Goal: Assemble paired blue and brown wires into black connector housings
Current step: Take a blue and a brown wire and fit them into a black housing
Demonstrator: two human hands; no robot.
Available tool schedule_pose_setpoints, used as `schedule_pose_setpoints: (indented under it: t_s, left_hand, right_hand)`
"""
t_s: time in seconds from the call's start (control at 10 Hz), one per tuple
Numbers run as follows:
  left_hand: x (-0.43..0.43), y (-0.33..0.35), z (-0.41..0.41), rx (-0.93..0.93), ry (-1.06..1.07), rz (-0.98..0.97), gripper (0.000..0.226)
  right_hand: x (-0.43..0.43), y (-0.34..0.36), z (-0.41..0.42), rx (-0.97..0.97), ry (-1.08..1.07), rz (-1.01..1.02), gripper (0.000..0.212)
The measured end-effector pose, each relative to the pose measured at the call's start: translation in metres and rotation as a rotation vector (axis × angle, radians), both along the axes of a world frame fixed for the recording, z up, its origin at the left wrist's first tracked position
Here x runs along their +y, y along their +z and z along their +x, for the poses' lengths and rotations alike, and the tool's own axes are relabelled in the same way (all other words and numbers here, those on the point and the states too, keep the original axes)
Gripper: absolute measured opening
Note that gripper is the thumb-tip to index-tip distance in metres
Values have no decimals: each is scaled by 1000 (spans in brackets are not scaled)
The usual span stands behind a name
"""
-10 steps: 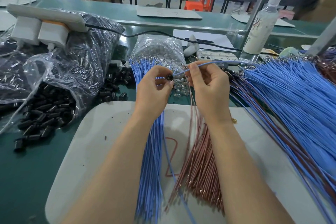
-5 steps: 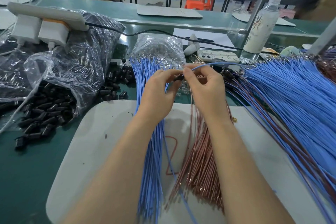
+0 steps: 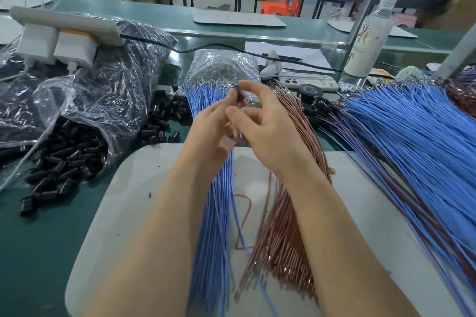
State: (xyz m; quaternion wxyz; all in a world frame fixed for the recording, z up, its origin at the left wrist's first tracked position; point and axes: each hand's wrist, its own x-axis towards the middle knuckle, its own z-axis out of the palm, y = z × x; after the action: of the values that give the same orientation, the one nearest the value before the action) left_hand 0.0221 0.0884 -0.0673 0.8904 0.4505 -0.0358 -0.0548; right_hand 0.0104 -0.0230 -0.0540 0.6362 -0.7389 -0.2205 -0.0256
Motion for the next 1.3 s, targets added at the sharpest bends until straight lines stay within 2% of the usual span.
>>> schedule_pose_setpoints:
  t_s: [0.1, 0.2, 0.3, 0.4, 0.5, 0.6, 0.7, 0.8, 1.0, 1.2, 1.3]
  left_hand:
    - [4, -3, 3, 171, -11, -151, 21]
    - [10, -4, 10, 357, 112, -228, 20]
    - [1, -3, 7, 319, 120, -87, 17]
    - [-17, 12, -5, -40, 51, -424, 17]
    - [-20, 3, -3, -65, 85, -87, 13]
    - [-3, -12, 8, 94, 137, 228, 7]
    - [-9, -9, 7, 42, 128, 252, 4]
    - [-10, -11, 6, 18, 134, 293, 15]
    - [-10, -11, 5, 36, 139, 303, 6]
    - [-10, -10, 4, 38, 150, 269, 21]
    - [-10, -9, 4, 48, 164, 248, 13]
  right_hand:
    - [21, 5, -15, -228, 169, -64, 35]
    - [60, -26, 9, 147, -95, 1192, 10]
    - [43, -15, -14, 184, 79, 1004, 25]
    - [27, 14, -17, -317, 488, -52, 12]
    - [-10, 16, -3, -42, -23, -246, 19]
    - [-16, -4, 12, 143, -379, -394, 17]
    - [-14, -19, 19, 346, -220, -226, 19]
    - [-8, -20, 20, 349, -176, -17, 22]
    - [-7, -22, 18, 275, -220, -11, 15]
    - [-8, -23, 18, 230, -184, -41, 20]
    - [-9, -24, 19, 207, -182, -70, 22]
